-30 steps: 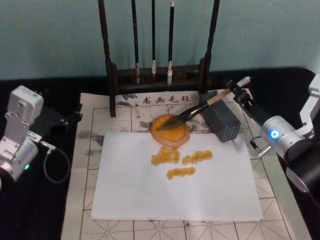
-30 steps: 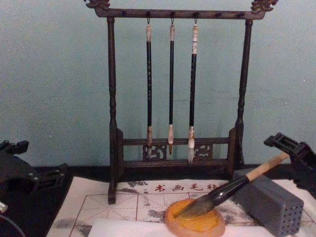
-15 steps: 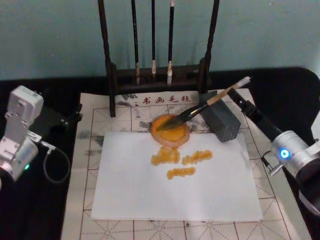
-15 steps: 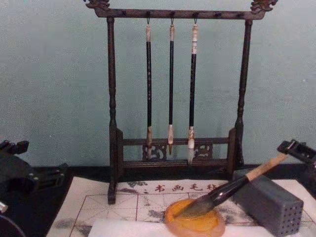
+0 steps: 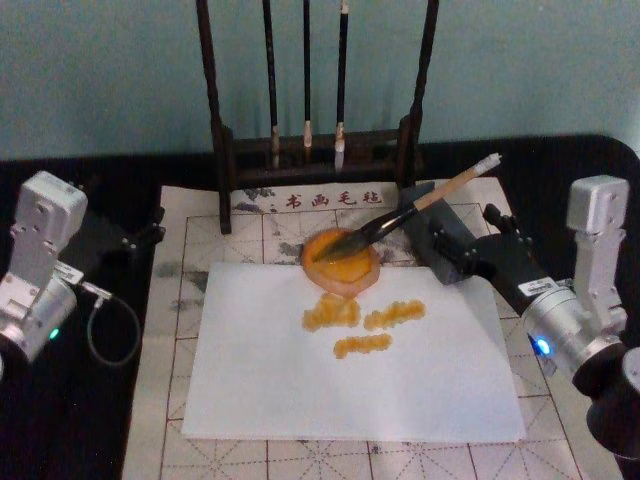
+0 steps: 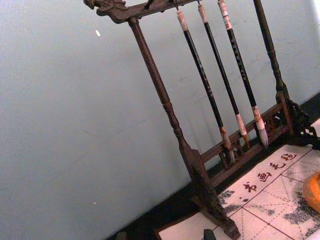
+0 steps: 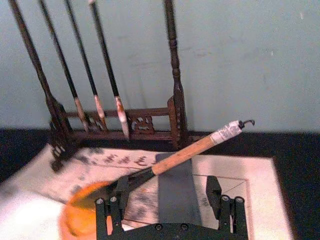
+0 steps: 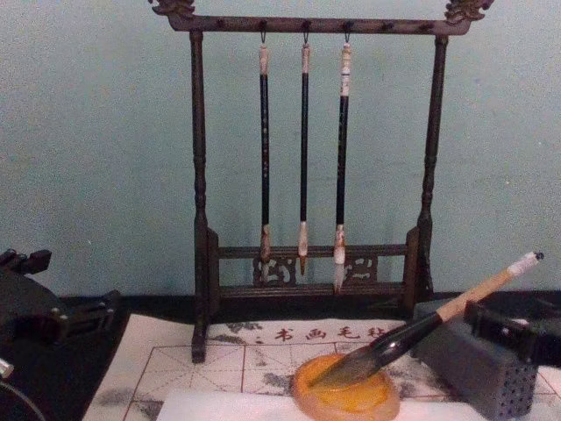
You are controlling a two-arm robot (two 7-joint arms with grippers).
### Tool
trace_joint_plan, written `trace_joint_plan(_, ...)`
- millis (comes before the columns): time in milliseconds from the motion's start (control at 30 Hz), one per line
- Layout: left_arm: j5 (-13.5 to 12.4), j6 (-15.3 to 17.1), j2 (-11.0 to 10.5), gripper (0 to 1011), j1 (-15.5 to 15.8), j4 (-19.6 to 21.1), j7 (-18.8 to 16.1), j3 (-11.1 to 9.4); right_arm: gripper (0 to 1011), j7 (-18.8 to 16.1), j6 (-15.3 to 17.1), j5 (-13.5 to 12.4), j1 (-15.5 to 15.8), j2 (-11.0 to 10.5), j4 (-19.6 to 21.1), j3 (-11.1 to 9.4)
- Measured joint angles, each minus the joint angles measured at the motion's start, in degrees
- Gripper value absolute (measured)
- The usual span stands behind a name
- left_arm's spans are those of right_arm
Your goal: Pick up the brush from the inkstone, write on the paper, then place the brush back to its original position.
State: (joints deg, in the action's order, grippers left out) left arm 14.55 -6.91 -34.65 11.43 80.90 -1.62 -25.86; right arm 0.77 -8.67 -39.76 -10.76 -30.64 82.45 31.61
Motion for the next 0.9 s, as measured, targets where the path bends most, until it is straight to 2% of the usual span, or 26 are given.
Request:
trace_joint_plan(33, 0.0, 0.0, 0.0, 1001, 0.0, 0.0, 0.0, 0.0, 1000, 1.4, -0.54, 3.27, -0.27, -0.13, -0.4, 0.85)
trace_joint_plan(67, 0.0, 0.0, 0.0, 1001, 0.0, 0.0, 0.0, 0.0, 1000, 1.4, -0.54, 3.27, -0.27, -0.13, -0.4, 0.85)
trace_joint_plan(133, 0.0, 0.0, 0.0, 1001, 0.0, 0.0, 0.0, 0.0, 1000, 2.99, -1.03, 7.06, -0.62, -0.23, -0.87, 1.59)
trace_joint_plan(233, 0.0, 0.0, 0.0, 1001, 0.0, 0.0, 0.0, 0.0, 1000, 4.29, -1.54, 10.49, -0.82, -0.26, -1.32, 2.23)
trace_joint_plan(333, 0.0, 0.0, 0.0, 1001, 0.0, 0.0, 0.0, 0.0, 1000, 4.73, -1.74, 12.27, -0.92, -0.18, -1.66, 2.38)
trace_joint_plan(400, 0.0, 0.0, 0.0, 1001, 0.0, 0.0, 0.0, 0.0, 1000, 4.85, -1.81, 12.9, -0.95, -0.05, -1.8, 2.38)
trace_joint_plan(900, 0.0, 0.0, 0.0, 1001, 0.0, 0.0, 0.0, 0.0, 1000, 4.9, -1.82, 12.79, -0.99, -0.07, -1.79, 2.42)
